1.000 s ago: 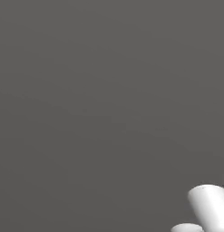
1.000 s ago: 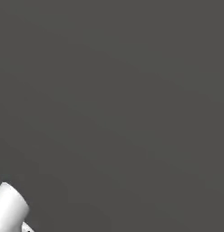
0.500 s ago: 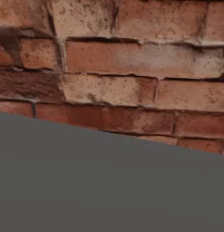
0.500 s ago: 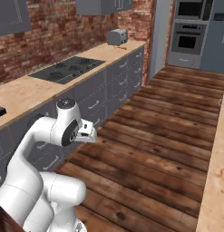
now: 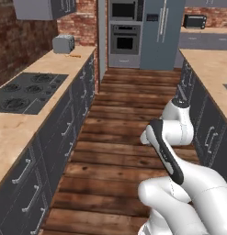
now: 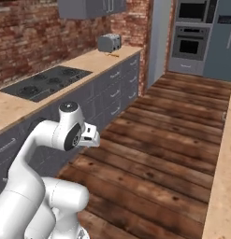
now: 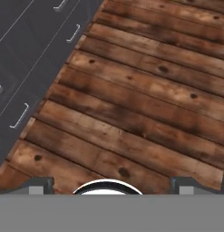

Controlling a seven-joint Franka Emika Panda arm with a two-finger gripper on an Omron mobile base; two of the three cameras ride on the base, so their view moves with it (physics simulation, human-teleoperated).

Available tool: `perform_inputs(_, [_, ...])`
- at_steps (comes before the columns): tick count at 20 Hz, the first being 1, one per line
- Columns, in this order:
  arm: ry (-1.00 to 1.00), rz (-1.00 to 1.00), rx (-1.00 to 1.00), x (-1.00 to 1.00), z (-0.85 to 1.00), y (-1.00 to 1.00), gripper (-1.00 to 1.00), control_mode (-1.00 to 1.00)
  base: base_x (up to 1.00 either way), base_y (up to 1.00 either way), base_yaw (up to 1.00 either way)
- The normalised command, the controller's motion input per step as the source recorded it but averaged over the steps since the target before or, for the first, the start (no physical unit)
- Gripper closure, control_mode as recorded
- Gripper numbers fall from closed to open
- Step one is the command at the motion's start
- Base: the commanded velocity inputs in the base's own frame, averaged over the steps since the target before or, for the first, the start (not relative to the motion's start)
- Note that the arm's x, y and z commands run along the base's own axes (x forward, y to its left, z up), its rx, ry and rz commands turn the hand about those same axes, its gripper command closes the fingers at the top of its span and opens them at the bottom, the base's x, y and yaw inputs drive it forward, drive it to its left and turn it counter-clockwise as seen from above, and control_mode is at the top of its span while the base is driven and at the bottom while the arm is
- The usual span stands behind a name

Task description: Take the fork and place it on the left side of the plate. Then take the spoon and place it on the right side of the plate. Make sure they're directly next to the plate.

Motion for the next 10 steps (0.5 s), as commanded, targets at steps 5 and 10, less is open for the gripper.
perform_inputs(5, [0.0,0.0,0.0,0.0,0.0,0.0,-1.0,1.0,1.0,-0.28,0.08])
perform_inputs(10, [0.0,0.0,0.0,0.0,0.0,0.0,-1.0,1.0,1.0,-0.16,0.1])
